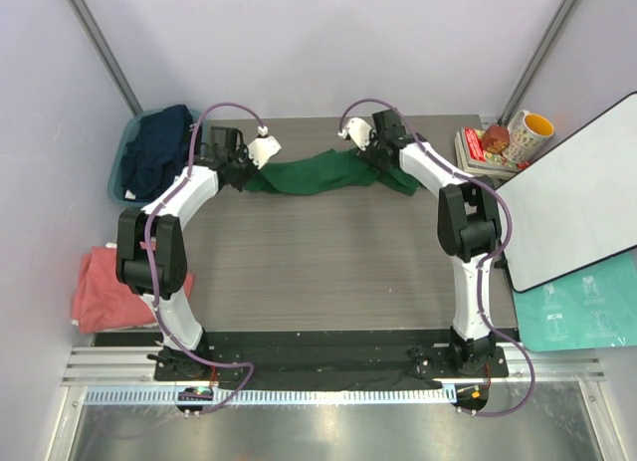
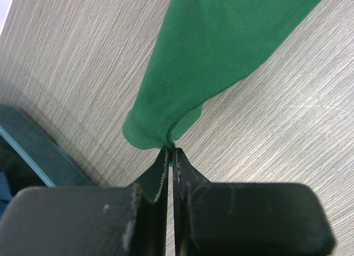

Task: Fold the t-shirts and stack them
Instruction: Flatten out the tshirt

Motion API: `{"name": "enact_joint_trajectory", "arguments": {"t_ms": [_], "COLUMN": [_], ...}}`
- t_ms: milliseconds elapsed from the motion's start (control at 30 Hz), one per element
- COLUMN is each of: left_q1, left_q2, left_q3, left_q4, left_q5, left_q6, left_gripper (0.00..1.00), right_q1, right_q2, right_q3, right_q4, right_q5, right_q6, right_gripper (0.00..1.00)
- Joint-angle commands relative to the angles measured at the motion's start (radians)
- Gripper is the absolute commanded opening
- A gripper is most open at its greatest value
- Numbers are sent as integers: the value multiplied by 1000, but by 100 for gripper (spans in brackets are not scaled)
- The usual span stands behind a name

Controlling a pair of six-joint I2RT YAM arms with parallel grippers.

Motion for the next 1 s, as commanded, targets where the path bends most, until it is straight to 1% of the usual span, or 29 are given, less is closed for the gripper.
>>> {"name": "enact_joint_trajectory", "arguments": {"t_ms": [0, 33, 100, 133, 167, 200, 233, 433, 633, 767, 800, 833, 867, 900, 967], "left_q1": [-10, -8, -11, -10, -10, -11, -10, -11, -11, -10, -11, -10, -11, -10, -11], "left_q2": [4, 6, 6, 4, 6, 6, 4, 12, 10, 9, 7, 7, 7, 7, 4], "left_q3": [40, 42, 42, 40, 40, 40, 39, 45, 40, 40, 37, 36, 36, 33, 30], "left_q4": [35, 35, 35, 37, 34, 35, 35, 38, 90, 93, 93, 93, 93, 93, 93], "left_q5": [3, 2, 0, -1, 0, -4, -3, -14, -63, -69, -66, -64, -64, -64, -63], "left_q6": [-5, -5, -3, -3, -2, 3, 2, 14, 9, 9, 11, 9, 9, 9, 8], "left_gripper": [0, 0, 0, 0, 0, 0, 0, 0, 0, 0, 0, 0, 0, 0, 0], "right_q1": [-5, -5, -5, -5, -4, -4, -2, -2, -2, -1, -1, -1, -1, -1, 4], "right_q2": [8, 9, 16, 17, 17, 19, 19, 11, 2, 6, 14, 26, 29, 25, -3], "right_q3": [43, 45, 49, 54, 54, 57, 57, 86, 166, 226, 240, 259, 258, 248, 171], "right_q4": [-31, -36, -51, -58, -64, -67, -67, -75, -79, -120, -146, -177, -233, -251, -249], "right_q5": [-10, -54, -65, -72, -85, -88, -89, -86, -56, -56, -57, -83, -98, -120, -149], "right_q6": [2, 5, 14, 21, 21, 22, 25, 30, 31, 34, 25, 21, 15, -4, -16], "right_gripper": [40, 36, 28, 26, 21, 7, 1, 1, 1, 1, 2, 8, 27, 34, 44]}}
